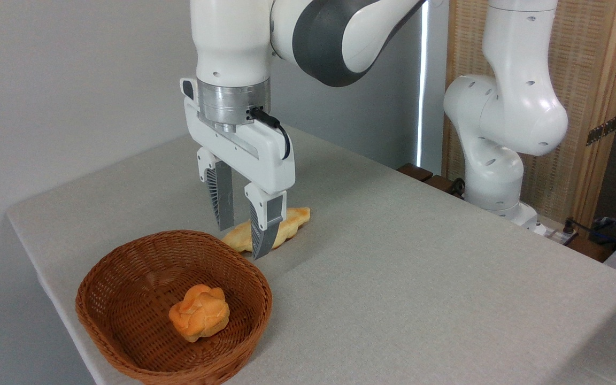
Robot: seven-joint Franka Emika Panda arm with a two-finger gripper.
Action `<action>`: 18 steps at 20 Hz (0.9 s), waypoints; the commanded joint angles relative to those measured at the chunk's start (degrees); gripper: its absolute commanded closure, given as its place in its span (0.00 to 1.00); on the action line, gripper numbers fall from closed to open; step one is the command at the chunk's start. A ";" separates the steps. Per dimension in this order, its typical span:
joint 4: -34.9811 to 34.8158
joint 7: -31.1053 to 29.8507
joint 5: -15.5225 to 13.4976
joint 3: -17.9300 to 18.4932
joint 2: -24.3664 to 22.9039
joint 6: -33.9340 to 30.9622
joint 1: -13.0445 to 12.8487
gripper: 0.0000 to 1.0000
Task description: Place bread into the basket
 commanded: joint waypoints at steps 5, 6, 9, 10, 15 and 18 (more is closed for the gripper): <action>0.14 0.41 -0.10 0.20 0.02 -3.60 -0.04 0.00; 0.05 0.59 -0.01 0.20 0.11 -3.96 -0.04 0.00; -0.04 0.76 0.25 0.02 0.55 -4.58 -0.22 0.00; -0.21 0.76 0.25 -0.33 0.63 -4.58 -0.39 0.00; -2.67 0.68 0.16 -1.74 0.20 -4.58 -4.34 0.00; -4.78 0.59 0.16 -1.74 -0.50 -4.49 -7.94 0.00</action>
